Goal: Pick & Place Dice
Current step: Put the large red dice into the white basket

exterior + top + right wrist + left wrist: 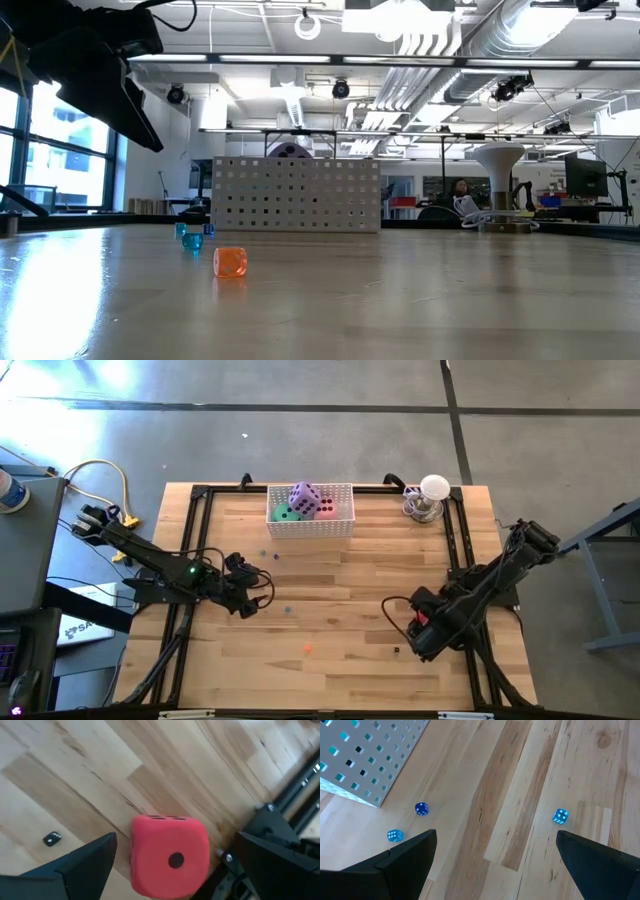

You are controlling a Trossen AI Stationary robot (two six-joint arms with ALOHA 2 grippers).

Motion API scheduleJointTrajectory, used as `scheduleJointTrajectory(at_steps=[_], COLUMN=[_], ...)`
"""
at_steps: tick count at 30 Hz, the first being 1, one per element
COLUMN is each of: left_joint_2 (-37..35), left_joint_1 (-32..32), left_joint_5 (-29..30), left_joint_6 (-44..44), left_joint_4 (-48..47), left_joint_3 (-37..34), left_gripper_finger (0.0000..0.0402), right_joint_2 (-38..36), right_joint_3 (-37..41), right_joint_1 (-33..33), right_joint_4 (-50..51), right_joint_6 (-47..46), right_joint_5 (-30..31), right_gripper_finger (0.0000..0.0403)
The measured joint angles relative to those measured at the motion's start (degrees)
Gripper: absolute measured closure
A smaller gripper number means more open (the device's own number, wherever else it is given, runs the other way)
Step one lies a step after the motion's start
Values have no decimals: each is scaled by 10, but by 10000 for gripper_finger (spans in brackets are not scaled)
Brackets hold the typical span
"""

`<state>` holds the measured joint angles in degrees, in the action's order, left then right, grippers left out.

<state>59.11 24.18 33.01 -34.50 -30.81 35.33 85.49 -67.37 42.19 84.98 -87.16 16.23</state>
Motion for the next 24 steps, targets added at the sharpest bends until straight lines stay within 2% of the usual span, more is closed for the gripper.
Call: scheduleJointTrajectory(at_steps=[6, 17, 21, 24], left_joint_2=[0, 0, 0, 0], left_joint_1=[0, 0, 0, 0], left_joint_5=[0, 0, 0, 0], left_joint_6=[0, 0, 0, 0], left_joint_4=[0, 0, -1, -1], left_joint_3=[0, 0, 0, 0], left_gripper_finger=[2, 2, 2, 2], right_joint_2=[-1, -70, -107, -133], right_joint_3=[0, 2, 42, 84], right_joint_1=[0, 2, 2, 2], right_joint_4=[25, 31, 18, 3], right_joint_6=[-15, 14, 9, 18], right_joint_5=[-29, -14, -23, -59], right_gripper_finger=[9, 9, 9, 9])
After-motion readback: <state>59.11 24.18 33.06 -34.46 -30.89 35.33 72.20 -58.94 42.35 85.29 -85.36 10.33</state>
